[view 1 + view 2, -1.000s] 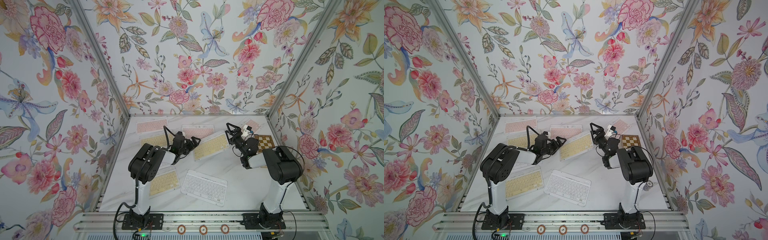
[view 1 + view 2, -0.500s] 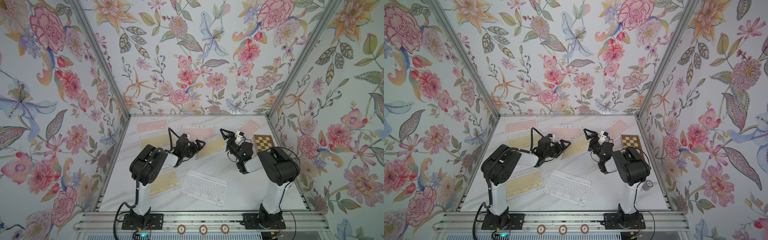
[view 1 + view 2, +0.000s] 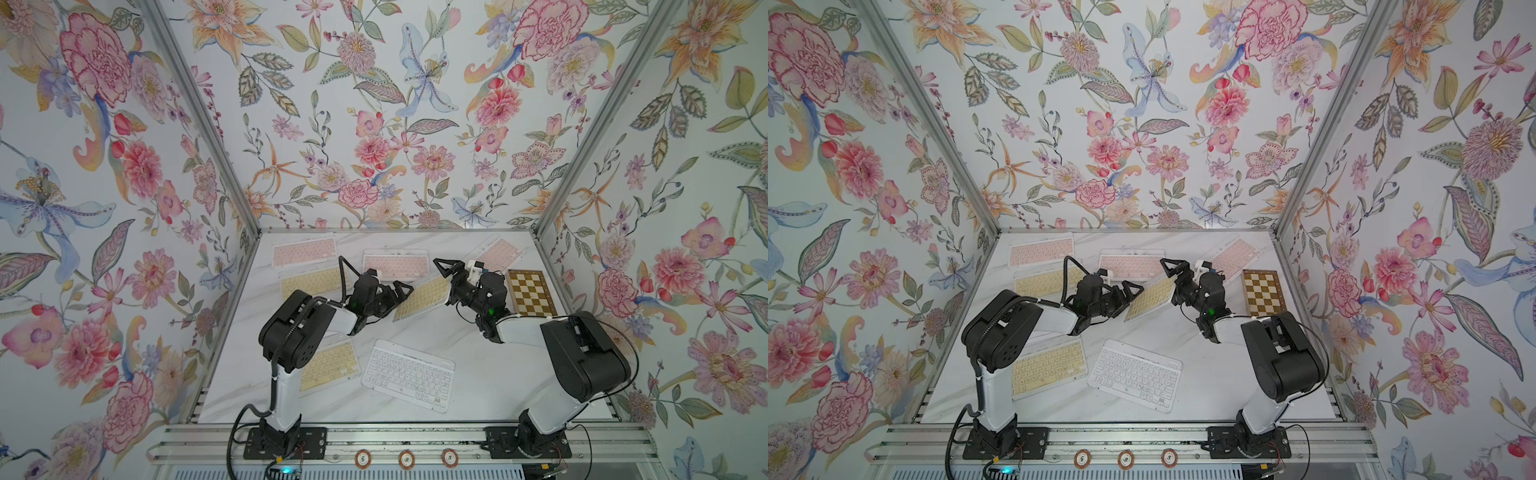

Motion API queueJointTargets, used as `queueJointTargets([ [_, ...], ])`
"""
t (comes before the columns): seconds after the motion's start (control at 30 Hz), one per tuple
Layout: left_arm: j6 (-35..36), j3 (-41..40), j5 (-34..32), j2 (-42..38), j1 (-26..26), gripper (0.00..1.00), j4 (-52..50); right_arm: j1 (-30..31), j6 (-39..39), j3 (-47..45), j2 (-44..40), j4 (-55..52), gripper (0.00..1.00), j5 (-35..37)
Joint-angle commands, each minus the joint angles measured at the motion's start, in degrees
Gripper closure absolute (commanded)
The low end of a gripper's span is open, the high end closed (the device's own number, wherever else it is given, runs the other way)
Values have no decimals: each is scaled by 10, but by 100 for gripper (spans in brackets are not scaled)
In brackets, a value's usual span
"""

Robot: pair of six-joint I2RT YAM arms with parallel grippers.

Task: Stack the numeric keypads
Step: Pick up the numeric keypad from the center of the board.

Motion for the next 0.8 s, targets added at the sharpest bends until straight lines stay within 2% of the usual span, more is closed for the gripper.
queueJointTargets([
  [0.0, 3, -8, 9, -24, -4, 1, -1, 8, -85, 49, -50, -206, 1, -16],
  [0.17, 3, -8, 10, -23, -3, 1, 0, 10, -157, 99, -81, -346, 0, -16],
  [0.4, 3, -14, 11, -26, 1, 1, 1, 9, -256, 142, -105, -473, 12, -2],
  [0.6, 4, -18, 12, -26, 4, 1, 3, 3, -326, 164, -121, -535, 25, 3],
  [0.77, 5, -18, 13, -28, 8, 1, 0, 17, -423, 213, -122, -628, 35, 27],
])
